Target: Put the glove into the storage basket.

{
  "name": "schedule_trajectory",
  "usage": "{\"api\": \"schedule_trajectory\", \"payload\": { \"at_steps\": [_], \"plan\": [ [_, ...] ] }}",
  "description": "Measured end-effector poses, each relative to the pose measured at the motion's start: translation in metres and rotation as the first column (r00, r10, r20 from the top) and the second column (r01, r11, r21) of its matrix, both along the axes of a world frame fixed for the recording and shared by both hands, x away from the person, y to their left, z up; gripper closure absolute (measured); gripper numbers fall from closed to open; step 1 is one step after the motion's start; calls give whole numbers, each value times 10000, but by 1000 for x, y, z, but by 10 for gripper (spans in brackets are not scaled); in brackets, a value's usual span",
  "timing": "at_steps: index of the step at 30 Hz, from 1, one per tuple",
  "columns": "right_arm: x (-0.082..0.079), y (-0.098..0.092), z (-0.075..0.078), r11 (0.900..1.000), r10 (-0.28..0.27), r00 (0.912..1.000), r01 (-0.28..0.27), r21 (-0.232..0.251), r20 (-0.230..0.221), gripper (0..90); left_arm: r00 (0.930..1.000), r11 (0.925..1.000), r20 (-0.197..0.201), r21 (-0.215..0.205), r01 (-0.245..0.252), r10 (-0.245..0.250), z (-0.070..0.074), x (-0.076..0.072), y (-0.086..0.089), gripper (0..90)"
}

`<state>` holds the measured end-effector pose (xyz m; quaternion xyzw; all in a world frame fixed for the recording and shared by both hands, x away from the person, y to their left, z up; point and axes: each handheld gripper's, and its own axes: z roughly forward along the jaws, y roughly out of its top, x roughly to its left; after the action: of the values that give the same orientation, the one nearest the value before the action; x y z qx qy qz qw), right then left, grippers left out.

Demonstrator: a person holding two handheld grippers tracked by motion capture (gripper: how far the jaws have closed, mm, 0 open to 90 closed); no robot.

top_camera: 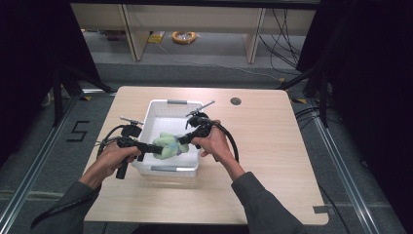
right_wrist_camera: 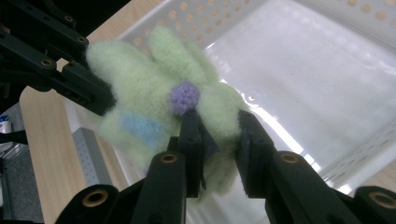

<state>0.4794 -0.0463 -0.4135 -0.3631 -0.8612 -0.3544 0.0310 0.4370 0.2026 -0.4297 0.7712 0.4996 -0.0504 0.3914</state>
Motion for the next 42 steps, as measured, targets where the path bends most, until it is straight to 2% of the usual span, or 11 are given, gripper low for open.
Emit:
{"api": "schedule_trajectory", "payload": {
  "at_steps": [2,4,7,17,20,21,26,28,31,36,42],
  "plan": [
    [3,1,-3,9999,135,9997,-135,4,193,746,10000,10000,-13,23,-26,26,-2,2,0,739],
    [3,3,-4,10000,-30,10000,29,-89,-75,747,10000,10000,-62,80,9,-9,-4,3,0,738],
    [5,4,-8,9999,126,9999,-126,-69,44,746,9999,9997,-111,249,4,-2,-6,4,0,737],
    [9,9,-19,9993,-10,9994,-3,-378,-339,746,9999,9969,-141,787,-34,46,-14,8,-4,727],
    [10,10,-24,9988,-17,9995,1,-497,-319,746,9997,9950,-221,998,98,-77,-18,10,-5,723],
    [11,10,-25,9987,46,9995,-63,-513,-320,746,9994,9915,-250,1271,280,-251,-19,10,-4,721],
    [11,13,-30,9973,3,9991,-34,-738,-425,745,9985,9825,-287,1788,514,-470,-23,10,-6,705],
    [11,15,-31,9963,-62,9986,17,-856,-521,745,9985,9827,-325,1789,483,-432,-24,10,-7,696],
    [13,16,-34,9953,6,9991,-47,-962,-417,745,9990,9747,-128,2192,447,-430,-25,11,-8,662],
    [12,19,-37,9906,-78,9994,32,-1366,-335,741,10000,9758,-2,2183,85,-87,-26,10,-8,619],
    [14,22,-38,9853,-49,9999,24,-1706,-145,723,9986,9769,507,2125,-229,124,-17,7,-8,555]
  ]
}}
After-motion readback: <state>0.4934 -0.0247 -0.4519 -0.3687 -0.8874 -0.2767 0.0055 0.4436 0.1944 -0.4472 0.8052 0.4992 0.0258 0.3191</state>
